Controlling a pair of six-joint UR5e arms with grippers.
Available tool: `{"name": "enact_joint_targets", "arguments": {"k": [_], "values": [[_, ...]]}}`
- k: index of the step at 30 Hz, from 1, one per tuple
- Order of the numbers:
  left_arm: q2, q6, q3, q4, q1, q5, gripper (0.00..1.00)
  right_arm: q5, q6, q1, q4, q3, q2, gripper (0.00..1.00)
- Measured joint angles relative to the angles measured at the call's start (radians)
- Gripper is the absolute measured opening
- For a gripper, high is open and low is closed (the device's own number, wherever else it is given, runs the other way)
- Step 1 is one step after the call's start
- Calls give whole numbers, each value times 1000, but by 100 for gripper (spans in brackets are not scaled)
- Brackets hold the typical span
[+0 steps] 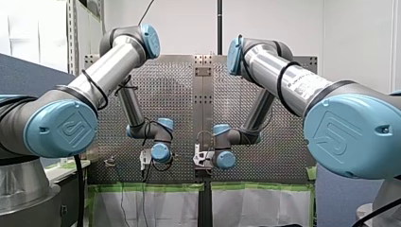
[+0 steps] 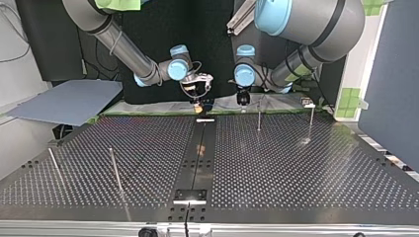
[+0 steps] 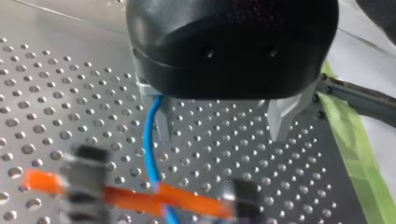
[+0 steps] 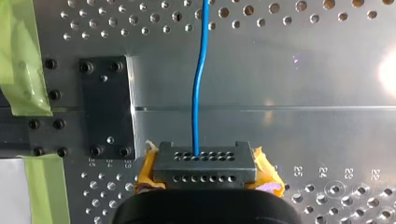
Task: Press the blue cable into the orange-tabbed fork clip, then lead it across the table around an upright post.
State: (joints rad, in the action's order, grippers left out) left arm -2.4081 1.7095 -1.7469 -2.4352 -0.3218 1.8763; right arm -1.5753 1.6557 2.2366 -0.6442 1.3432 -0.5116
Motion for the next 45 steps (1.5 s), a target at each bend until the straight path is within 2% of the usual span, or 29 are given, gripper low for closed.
{"name": "enact_joint_targets", "arguments": {"k": [8,16,27,29,30,32,33,35,36,38,39,41,45], "values": [[20,-14,1,-4,-2,10,99,0,0,-5,0,0,3,0],[22,-52,1,1,-8,15,99,1,-1,-6,3,0,7,0],[22,-105,1,8,-13,63,99,1,-2,-6,3,0,9,0],[22,-114,1,8,-15,64,75,1,-2,-5,3,0,10,0],[22,-120,1,8,-16,65,75,1,-2,-5,3,0,10,0],[22,-127,1,8,-17,69,57,1,-2,-5,3,0,11,0],[22,-131,1,8,-18,74,57,1,-2,-5,3,0,11,0],[22,-135,1,8,-20,82,32,1,-2,-5,3,0,12,0],[22,-137,1,8,-22,88,32,1,-2,-5,4,0,12,0],[22,-140,1,8,-24,96,15,1,-2,-5,4,0,12,0],[22,-142,1,8,-25,101,15,1,-2,-5,4,0,12,0],[22,-145,1,8,-26,109,2,1,-2,-6,4,0,13,0],[22,-148,1,8,-29,132,2,1,-2,-6,5,0,14,0]]}}
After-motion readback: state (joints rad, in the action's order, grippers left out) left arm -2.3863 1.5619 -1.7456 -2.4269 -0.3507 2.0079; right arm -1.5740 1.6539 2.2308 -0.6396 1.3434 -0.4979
